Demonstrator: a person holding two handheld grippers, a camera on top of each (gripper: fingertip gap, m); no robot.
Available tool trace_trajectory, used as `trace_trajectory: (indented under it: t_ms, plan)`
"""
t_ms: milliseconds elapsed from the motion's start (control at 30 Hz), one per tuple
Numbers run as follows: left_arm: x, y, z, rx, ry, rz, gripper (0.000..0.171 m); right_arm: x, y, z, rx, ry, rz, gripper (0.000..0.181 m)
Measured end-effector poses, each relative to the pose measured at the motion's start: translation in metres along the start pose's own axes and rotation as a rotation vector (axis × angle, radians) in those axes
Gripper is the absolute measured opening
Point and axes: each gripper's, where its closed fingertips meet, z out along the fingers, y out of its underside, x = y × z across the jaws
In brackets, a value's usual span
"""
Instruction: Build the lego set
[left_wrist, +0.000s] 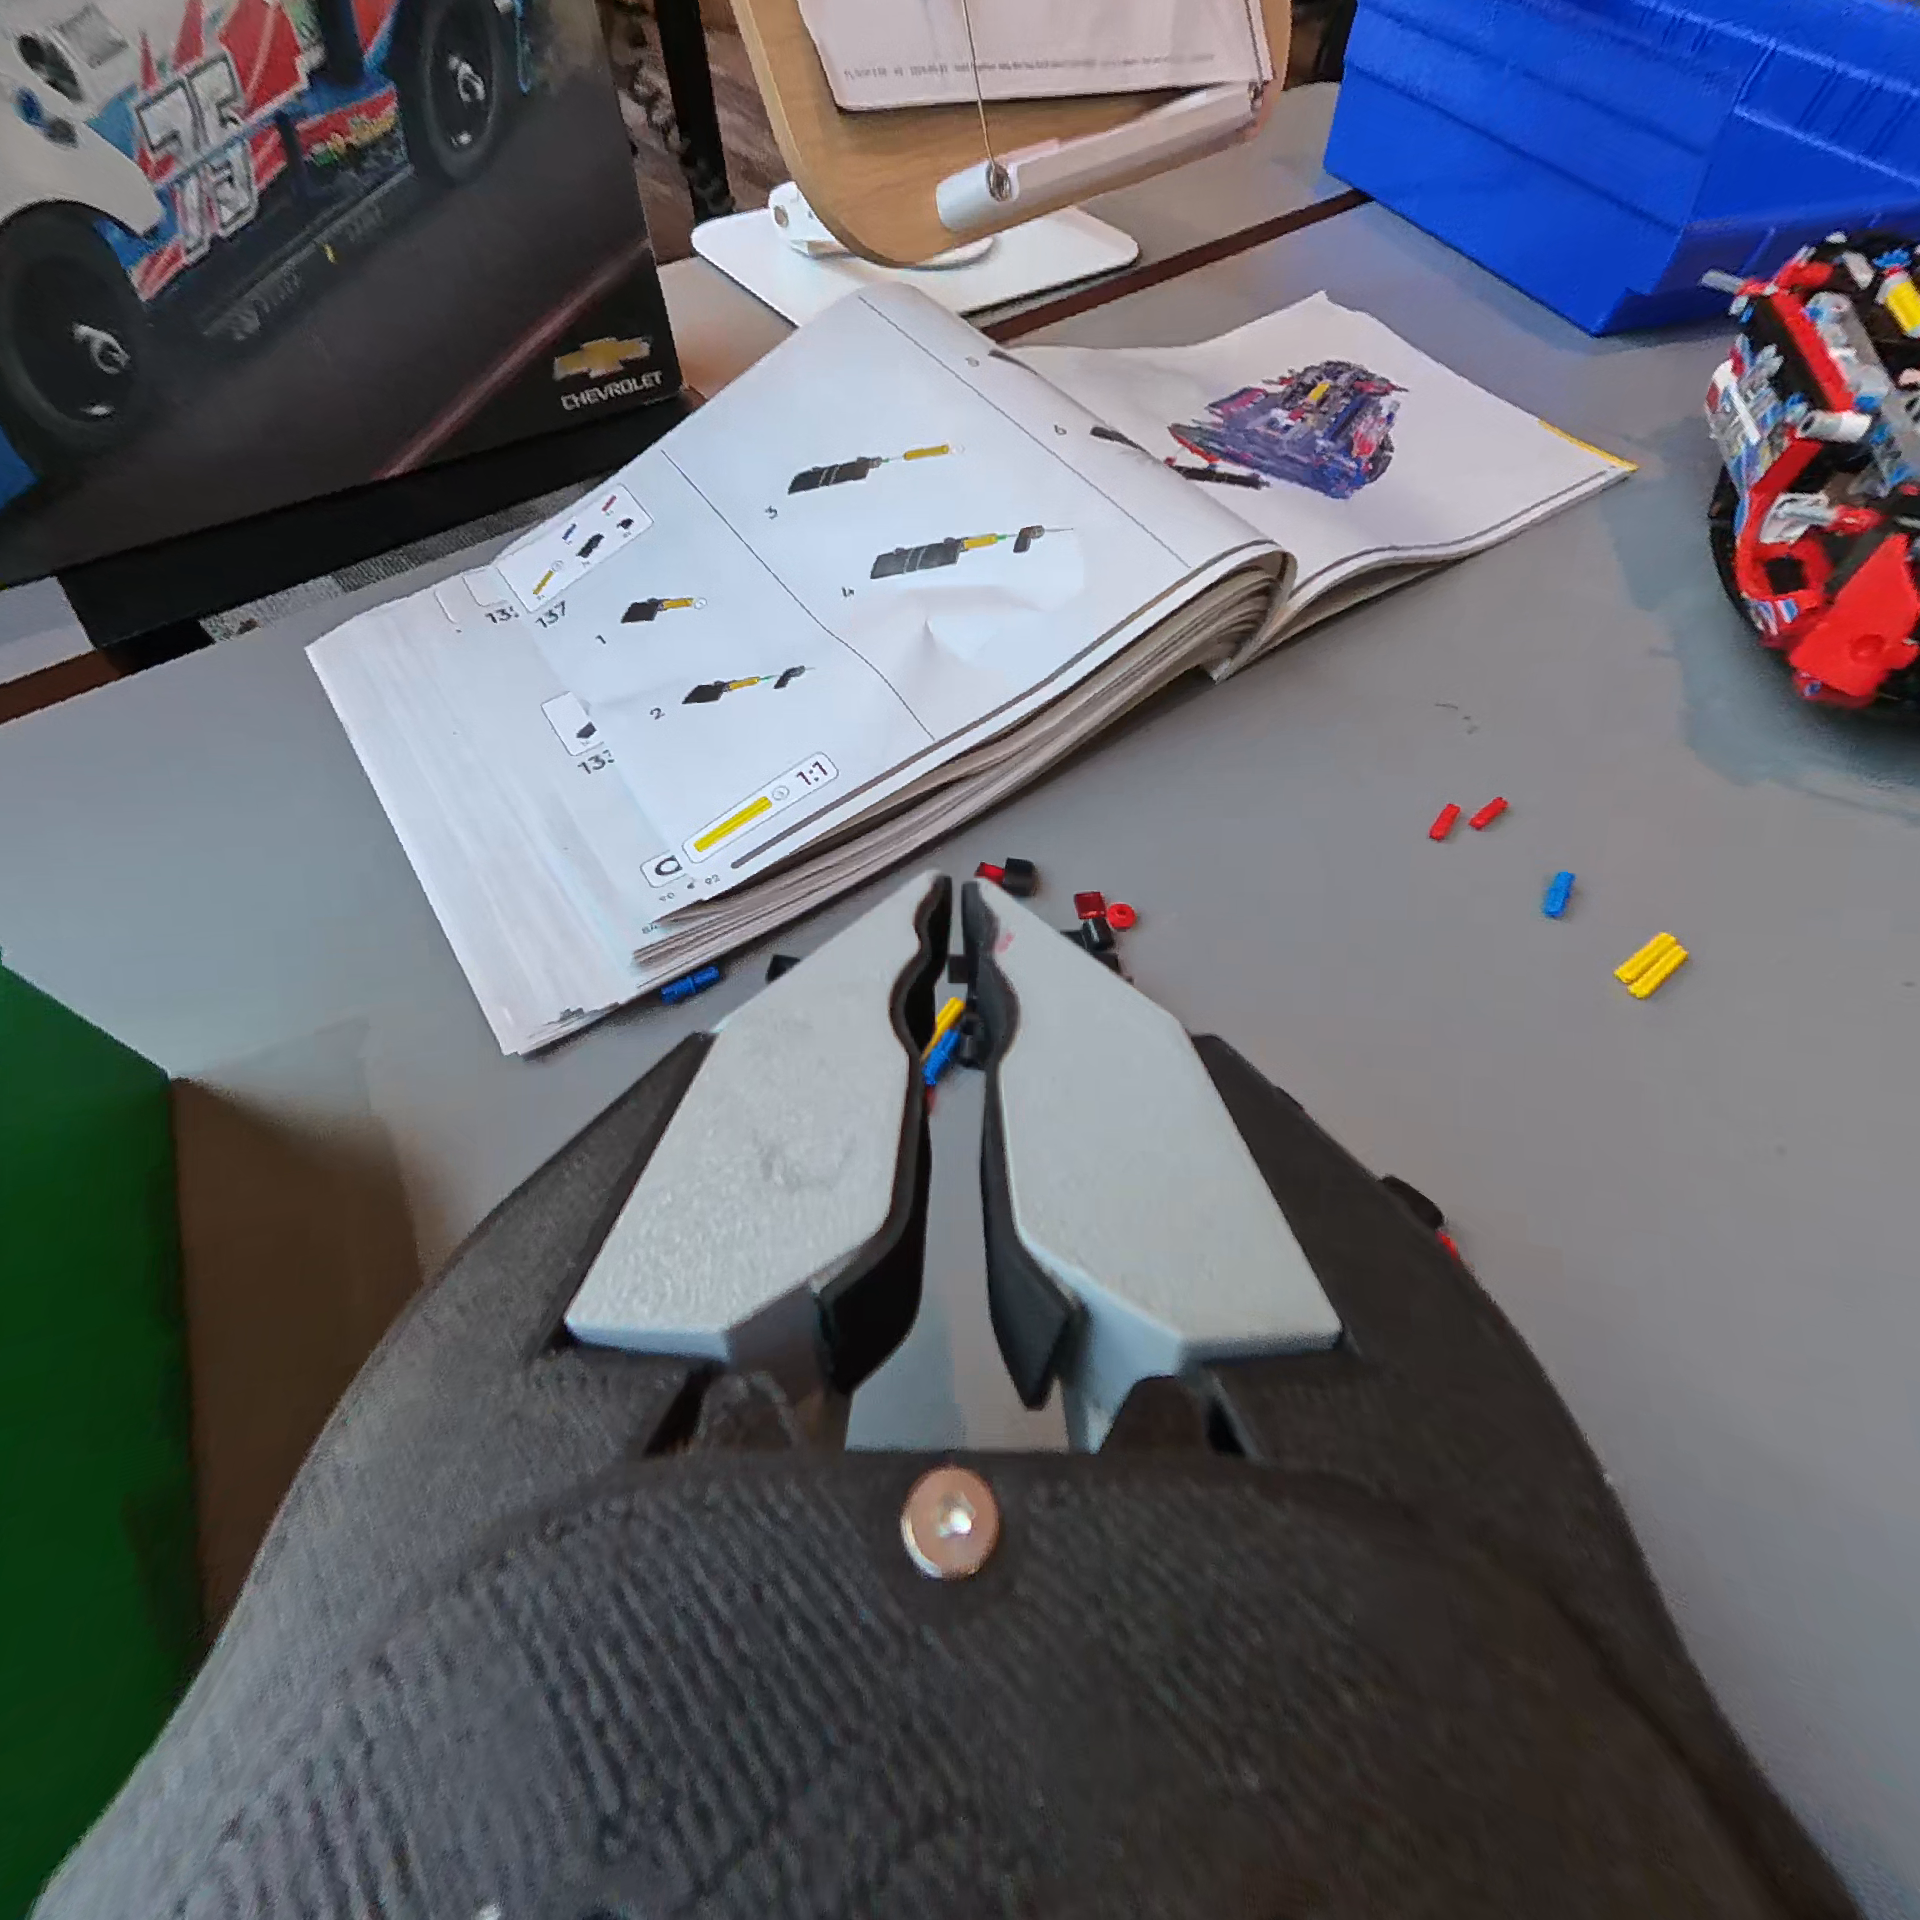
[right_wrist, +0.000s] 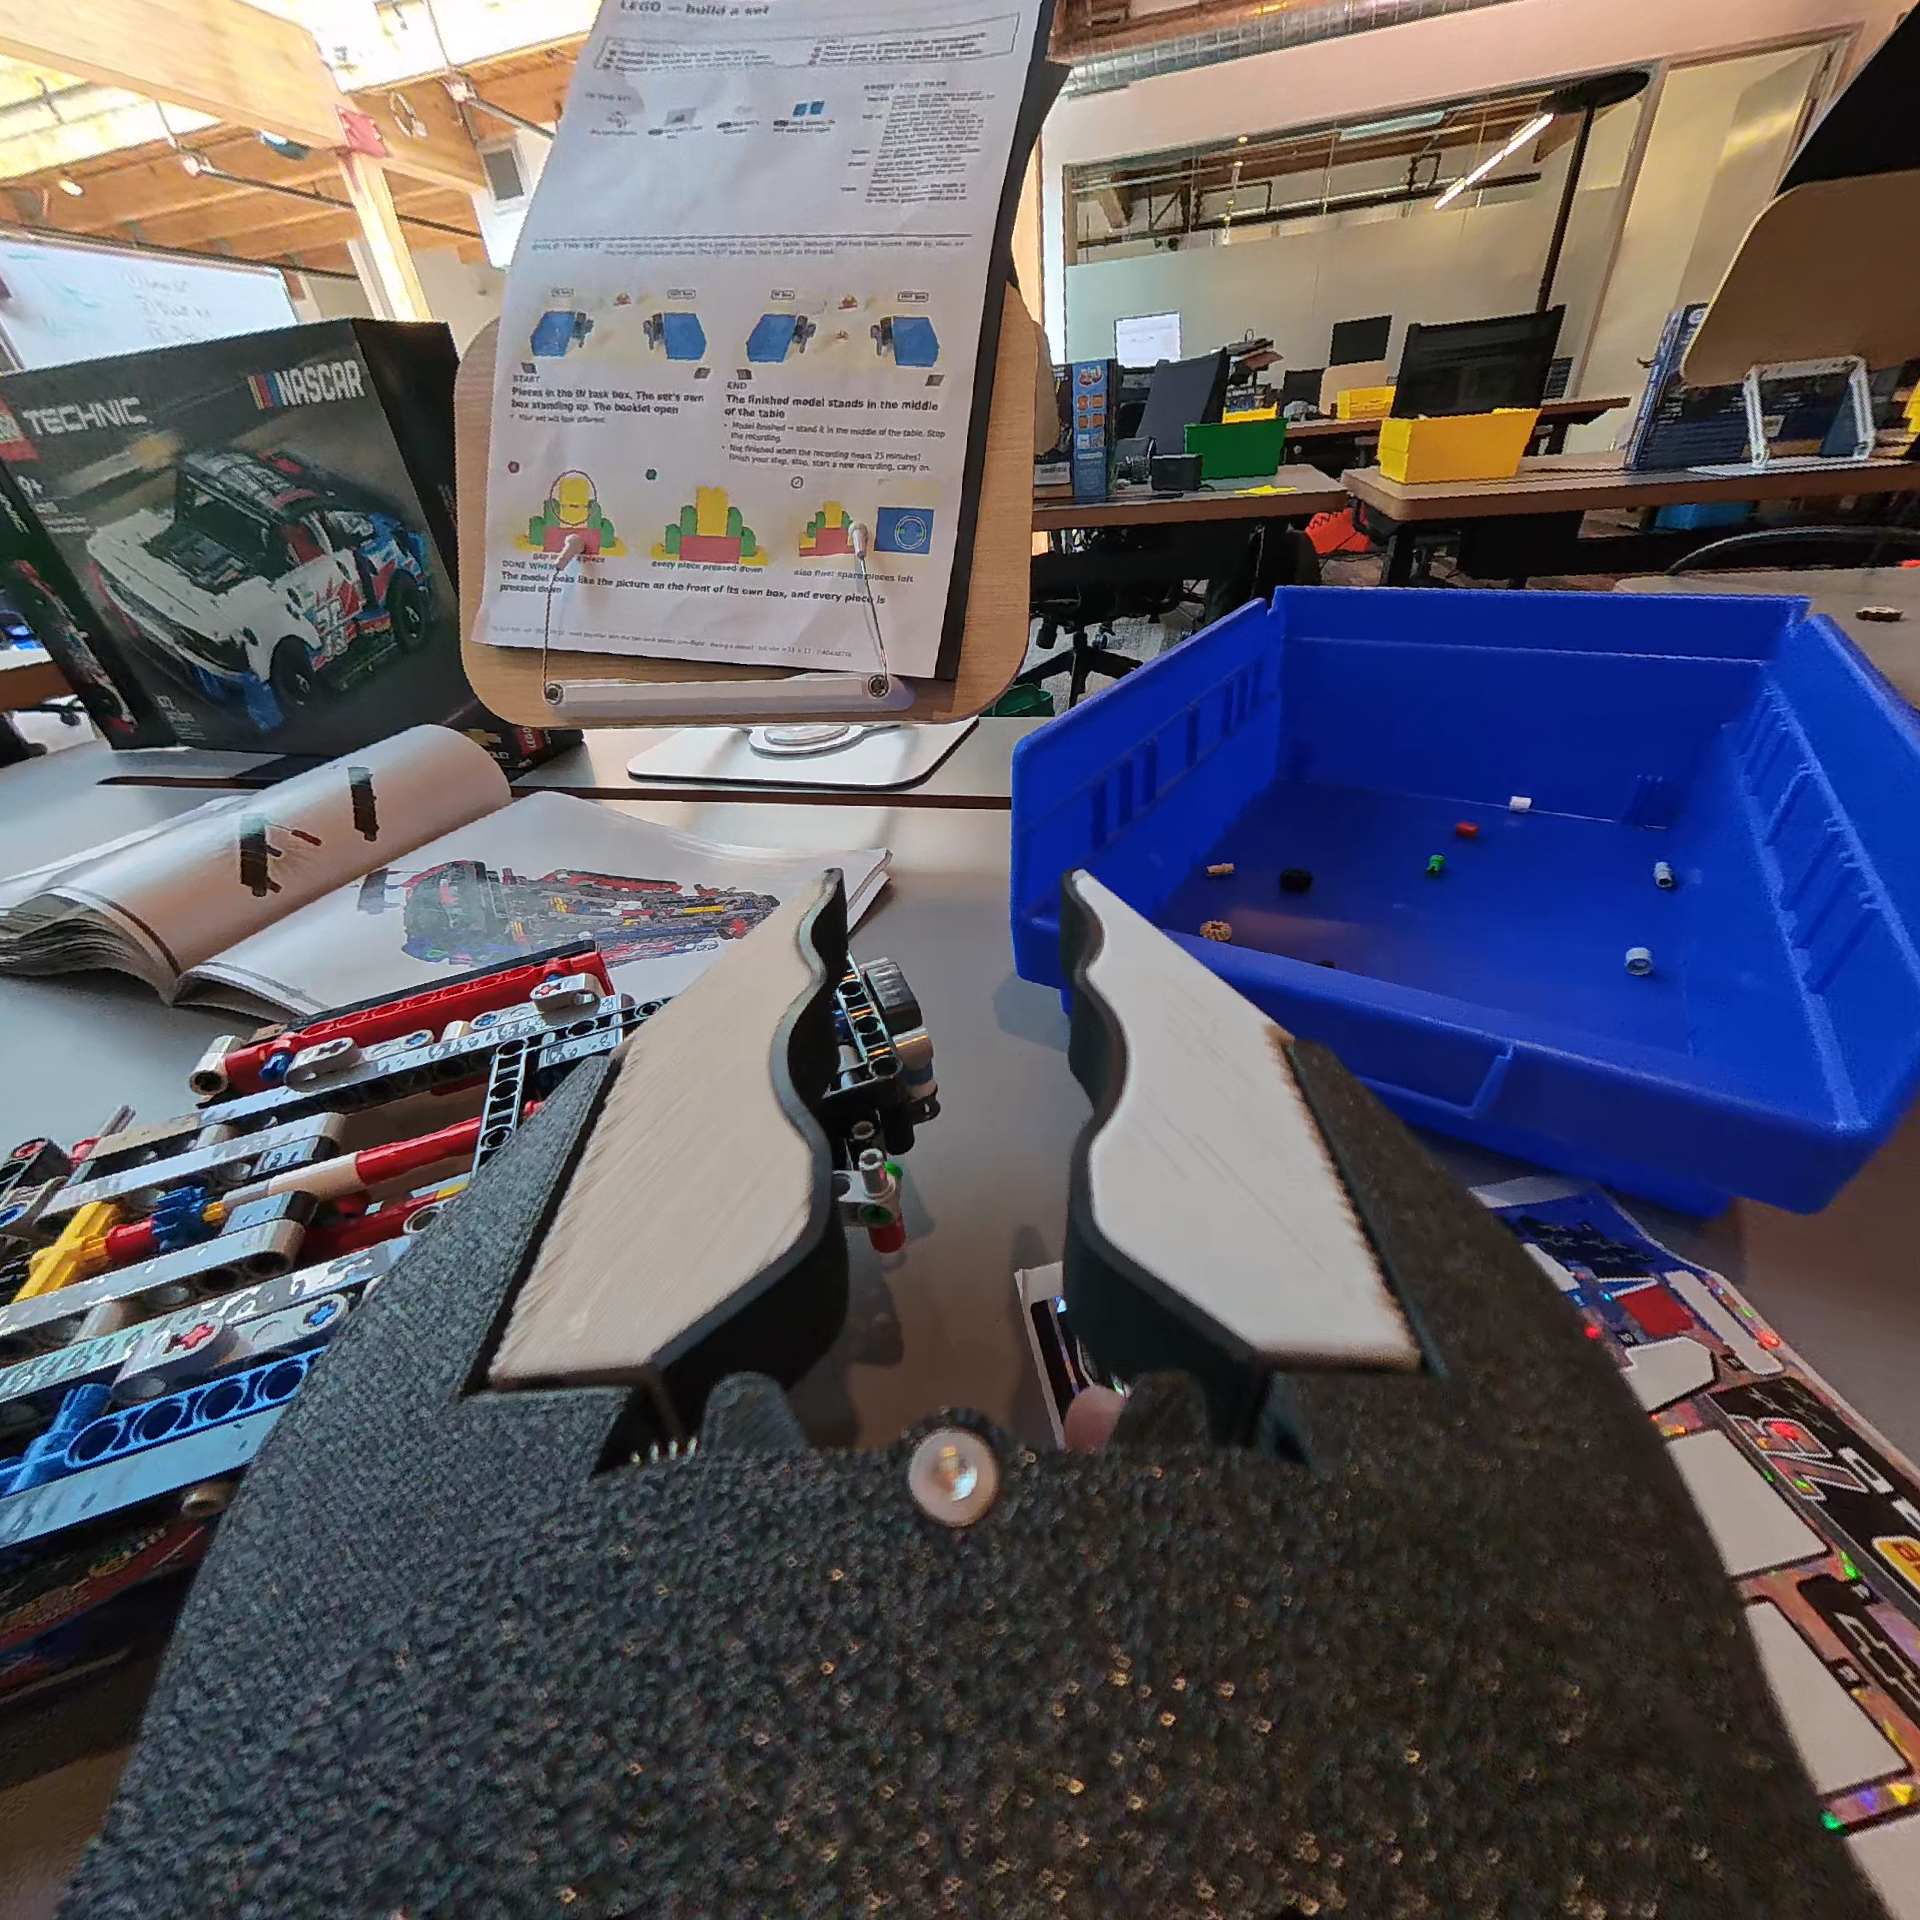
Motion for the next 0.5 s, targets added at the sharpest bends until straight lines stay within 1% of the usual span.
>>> trace_trajectory:
  t_ms: [100, 167, 267, 400, 500]
  plan:
    - [-0.001, 0.009, 0.004, -0.048, -0.011, 0.008, 0.002, -0.001, 0.000, 0.000, -0.002, -0.001, -0.004, 0.040]
    - [-0.001, 0.013, 0.006, -0.073, -0.004, -0.014, 0.005, -0.001, 0.001, 0.001, -0.005, -0.002, -0.008, 0.040]
    - [0.005, 0.011, 0.007, -0.064, 0.030, -0.036, 0.007, -0.002, 0.001, 0.001, -0.011, -0.004, -0.010, 0.040]
    - [0.004, 0.011, 0.008, -0.062, 0.003, -0.004, 0.008, -0.002, 0.002, 0.002, -0.013, -0.006, -0.010, 0.040]
    - [0.005, 0.010, 0.008, -0.056, 0.010, -0.016, 0.007, -0.002, 0.002, 0.002, -0.016, -0.006, -0.013, 0.040]
